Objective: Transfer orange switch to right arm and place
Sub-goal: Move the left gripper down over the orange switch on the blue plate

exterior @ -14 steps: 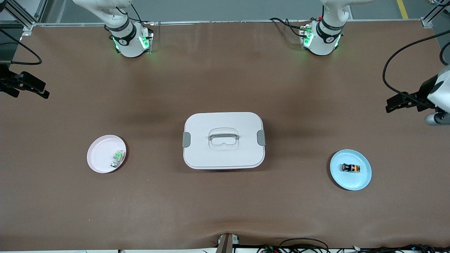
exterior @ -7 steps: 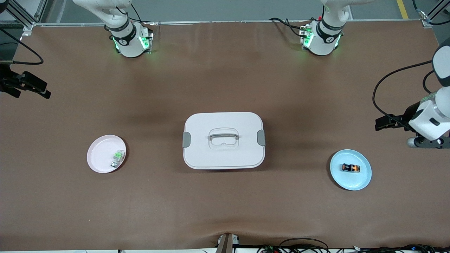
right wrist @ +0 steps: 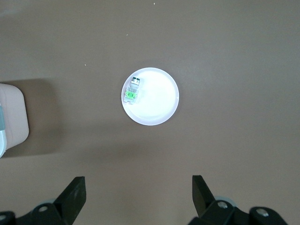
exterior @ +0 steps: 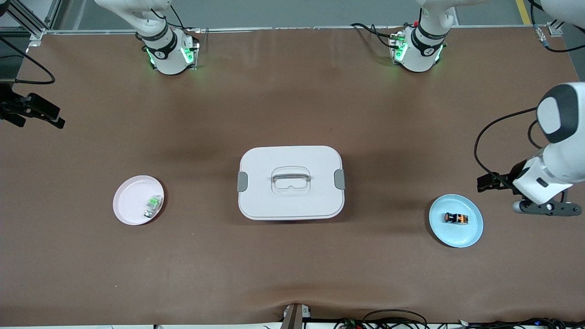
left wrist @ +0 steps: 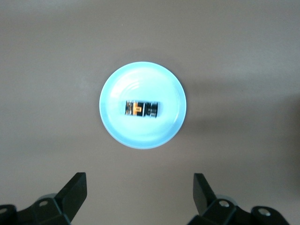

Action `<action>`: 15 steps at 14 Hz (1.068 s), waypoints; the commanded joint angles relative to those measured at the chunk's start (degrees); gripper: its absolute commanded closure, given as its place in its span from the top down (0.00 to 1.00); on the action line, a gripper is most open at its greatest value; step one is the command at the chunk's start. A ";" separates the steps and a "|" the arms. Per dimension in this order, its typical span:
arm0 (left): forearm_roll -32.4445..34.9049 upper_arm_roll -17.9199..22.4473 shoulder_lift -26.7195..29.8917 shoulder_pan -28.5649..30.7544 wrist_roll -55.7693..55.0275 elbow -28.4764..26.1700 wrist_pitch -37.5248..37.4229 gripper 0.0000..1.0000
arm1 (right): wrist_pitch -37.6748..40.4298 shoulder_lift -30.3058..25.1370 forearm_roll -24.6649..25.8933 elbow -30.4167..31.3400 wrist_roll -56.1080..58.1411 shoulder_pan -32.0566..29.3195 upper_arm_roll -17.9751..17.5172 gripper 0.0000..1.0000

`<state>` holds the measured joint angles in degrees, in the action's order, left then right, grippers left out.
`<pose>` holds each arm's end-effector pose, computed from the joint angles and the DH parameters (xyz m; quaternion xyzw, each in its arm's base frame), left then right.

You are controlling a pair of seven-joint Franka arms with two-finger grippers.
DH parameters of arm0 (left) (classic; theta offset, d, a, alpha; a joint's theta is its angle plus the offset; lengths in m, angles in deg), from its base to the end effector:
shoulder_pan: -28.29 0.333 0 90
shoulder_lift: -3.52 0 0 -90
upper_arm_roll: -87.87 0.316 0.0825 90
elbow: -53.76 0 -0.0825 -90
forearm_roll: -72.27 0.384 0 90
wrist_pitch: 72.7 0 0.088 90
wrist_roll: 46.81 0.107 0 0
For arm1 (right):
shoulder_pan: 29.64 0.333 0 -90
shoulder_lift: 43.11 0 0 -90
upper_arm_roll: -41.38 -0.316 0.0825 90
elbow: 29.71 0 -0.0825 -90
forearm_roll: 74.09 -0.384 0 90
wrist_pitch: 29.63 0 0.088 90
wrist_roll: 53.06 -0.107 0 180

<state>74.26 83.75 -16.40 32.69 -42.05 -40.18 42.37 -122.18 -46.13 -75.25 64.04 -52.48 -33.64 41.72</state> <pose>0.6599 0.0102 0.4175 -0.9990 0.0440 -0.0109 0.0041 0.5407 -0.0390 0.6264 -0.9993 0.0331 -0.0163 0.0096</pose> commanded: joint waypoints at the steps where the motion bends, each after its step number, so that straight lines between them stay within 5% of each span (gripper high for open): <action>1: 0.21 0.16 -1.52 0.17 1.21 -4.05 5.93 1.00 | -0.26 -0.76 0.37 0.48 -0.75 -0.39 -0.33 1.00; 10: 0.12 0.16 -9.61 1.66 11.84 -4.14 13.50 1.00 | 0.01 -0.85 -0.25 0.39 -10.77 0.84 -0.51 1.00; 15: 0.21 0.16 -13.12 1.75 12.11 -2.92 15.88 1.00 | -0.26 -0.41 -0.16 0.12 1.53 -1.27 -0.16 1.00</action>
<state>74.26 83.76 -28.15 34.46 -30.96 -44.20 57.28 -122.25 -46.13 -75.32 64.02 -54.70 -33.42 41.61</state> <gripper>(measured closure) 0.000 0.000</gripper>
